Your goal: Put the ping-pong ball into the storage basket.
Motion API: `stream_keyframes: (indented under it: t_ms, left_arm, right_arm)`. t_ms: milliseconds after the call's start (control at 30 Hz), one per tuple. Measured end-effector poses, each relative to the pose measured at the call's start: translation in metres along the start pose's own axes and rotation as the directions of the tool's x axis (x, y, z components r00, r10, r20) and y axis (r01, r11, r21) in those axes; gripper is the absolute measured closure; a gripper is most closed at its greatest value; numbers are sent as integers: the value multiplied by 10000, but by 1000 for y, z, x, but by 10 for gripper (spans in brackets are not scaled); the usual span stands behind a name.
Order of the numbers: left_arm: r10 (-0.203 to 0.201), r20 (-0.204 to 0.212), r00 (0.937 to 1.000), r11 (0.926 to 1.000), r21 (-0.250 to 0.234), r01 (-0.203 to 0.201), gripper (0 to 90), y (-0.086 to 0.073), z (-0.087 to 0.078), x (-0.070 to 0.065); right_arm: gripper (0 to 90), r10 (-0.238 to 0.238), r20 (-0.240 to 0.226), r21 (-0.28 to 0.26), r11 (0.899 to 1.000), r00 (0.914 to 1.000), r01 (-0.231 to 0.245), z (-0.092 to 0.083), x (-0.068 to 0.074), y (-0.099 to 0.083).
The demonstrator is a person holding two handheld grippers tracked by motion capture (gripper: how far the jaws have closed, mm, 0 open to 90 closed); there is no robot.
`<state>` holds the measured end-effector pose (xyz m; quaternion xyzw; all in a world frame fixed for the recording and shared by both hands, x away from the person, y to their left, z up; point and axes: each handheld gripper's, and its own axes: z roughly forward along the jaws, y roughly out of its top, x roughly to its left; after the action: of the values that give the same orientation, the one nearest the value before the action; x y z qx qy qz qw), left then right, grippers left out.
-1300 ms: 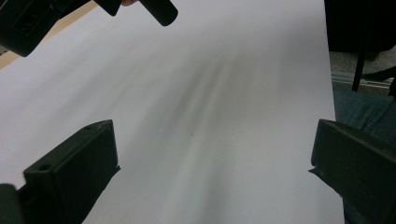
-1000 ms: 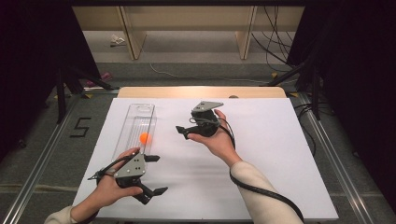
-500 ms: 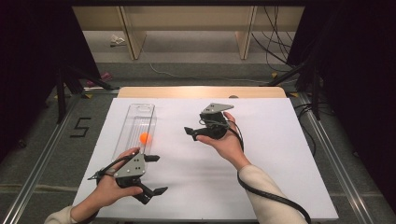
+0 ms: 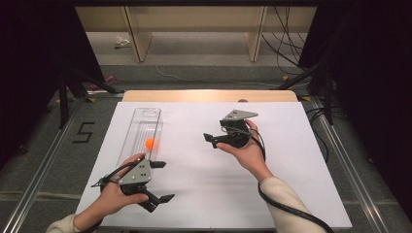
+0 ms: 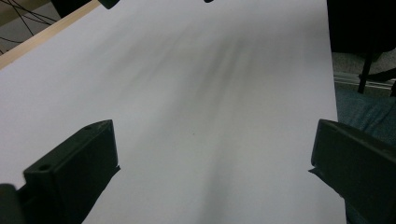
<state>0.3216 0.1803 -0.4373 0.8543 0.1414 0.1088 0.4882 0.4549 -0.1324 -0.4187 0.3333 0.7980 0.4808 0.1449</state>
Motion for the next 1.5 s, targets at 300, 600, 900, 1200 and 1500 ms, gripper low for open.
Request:
stream_keyframes:
  t_ms: [300, 600, 900, 1200, 1500]
  left_arm:
    - [-26, -26, 10000, 10000, -13, 26, 1, 0, 0, 0]
    - [-21, -45, 10000, 10000, -11, 21, 1, 0, 0, 0]
    - [-1, -55, 10000, 10000, -10, 1, 1, 0, -1, 1]
    - [-21, -89, 10000, 10000, -11, 20, 1, 0, -1, 1]
    - [-25, -97, 10000, 10000, -12, 25, 1, 0, -1, 1]
  right_arm:
    - [165, 209, 241, -91, 9997, 9995, -207, -18, -8, -9]
    - [165, 401, 510, -240, 9990, 9979, -390, -40, -14, -20]
    - [165, 498, 708, -231, 9986, 9962, -483, -59, -17, -31]
    - [165, 658, 933, -294, 9976, 9935, -633, -79, -20, -44]
    - [165, 741, 1100, -337, 9969, 9912, -708, -97, -20, -54]
